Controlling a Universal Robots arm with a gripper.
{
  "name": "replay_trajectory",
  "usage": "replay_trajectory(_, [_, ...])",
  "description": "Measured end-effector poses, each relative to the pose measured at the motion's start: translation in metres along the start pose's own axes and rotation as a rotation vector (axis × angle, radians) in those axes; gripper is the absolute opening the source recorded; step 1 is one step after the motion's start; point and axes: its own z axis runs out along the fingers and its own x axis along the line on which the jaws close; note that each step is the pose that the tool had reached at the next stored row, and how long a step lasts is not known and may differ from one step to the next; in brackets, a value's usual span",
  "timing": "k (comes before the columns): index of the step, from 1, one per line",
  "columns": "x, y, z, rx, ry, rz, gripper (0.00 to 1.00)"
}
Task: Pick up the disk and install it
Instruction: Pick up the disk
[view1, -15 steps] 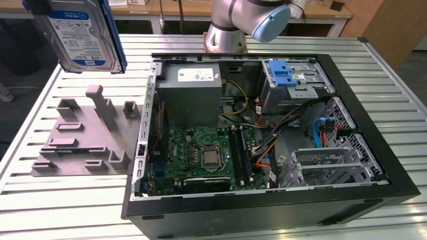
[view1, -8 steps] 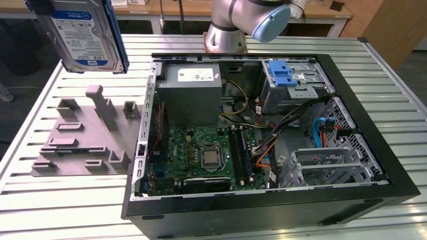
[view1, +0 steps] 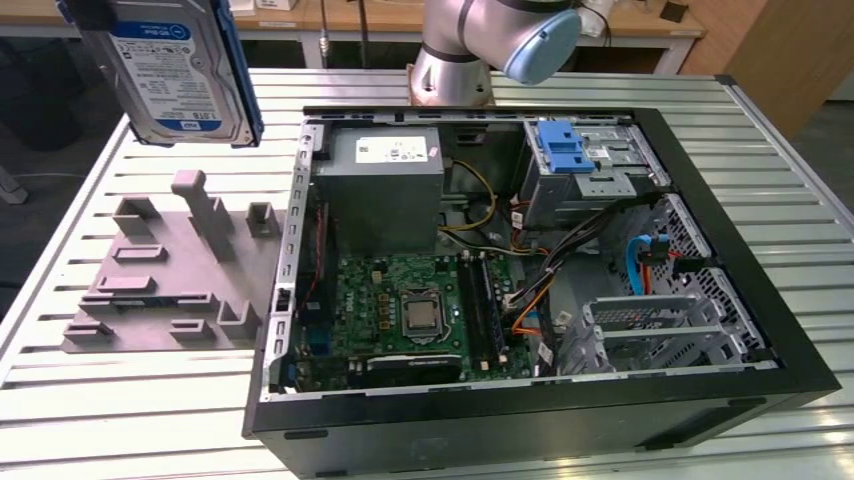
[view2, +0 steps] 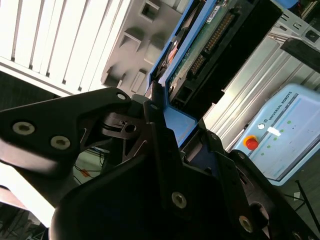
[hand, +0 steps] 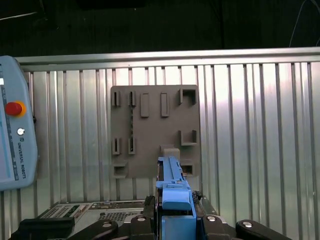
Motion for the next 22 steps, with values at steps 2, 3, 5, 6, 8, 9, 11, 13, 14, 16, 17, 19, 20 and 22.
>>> replay_trajectory(2, [-0.0001,-0.0014,0.0,0.0,0.0,0.0,0.37])
replay_trajectory(3, [-0.0001,-0.0021,0.0,0.0,0.0,0.0,0.37])
replay_trajectory(5, [-0.0002,-0.0035,0.0,0.0,0.0,0.0,0.37])
replay_trajectory(6, [-0.0002,-0.0041,-0.0001,-0.0001,0.0001,0.0,0.37])
replay_trajectory(8, [-0.0003,-0.0056,0.0,0.0,0.0,0.0,0.37])
replay_trajectory(9, [-0.0004,-0.0066,-0.0001,-0.0001,0.0,0.0,0.37])
replay_trajectory(11, [-0.0005,-0.0089,0.0,0.0,0.0,0.0,0.37])
replay_trajectory(13, [-0.0006,-0.0114,0.0,0.0,0.0,0.0,0.37])
replay_trajectory(14, [-0.0007,-0.0127,0.0,0.0,0.0,0.0,0.37])
replay_trajectory(16, [-0.0008,-0.0147,-0.0001,-0.0001,0.0,0.0,0.37])
replay_trajectory(17, [-0.0008,-0.0155,-0.0001,0.0,0.0,0.0,0.37])
replay_trajectory(19, [-0.0009,-0.0178,0.0,0.0,0.0,0.0,0.37])
replay_trajectory(20, [-0.001,-0.0191,0.0,0.0,0.0,0.0,0.37])
replay_trajectory(22, [-0.0011,-0.0224,0.0001,-0.0001,0.0,0.0,0.37])
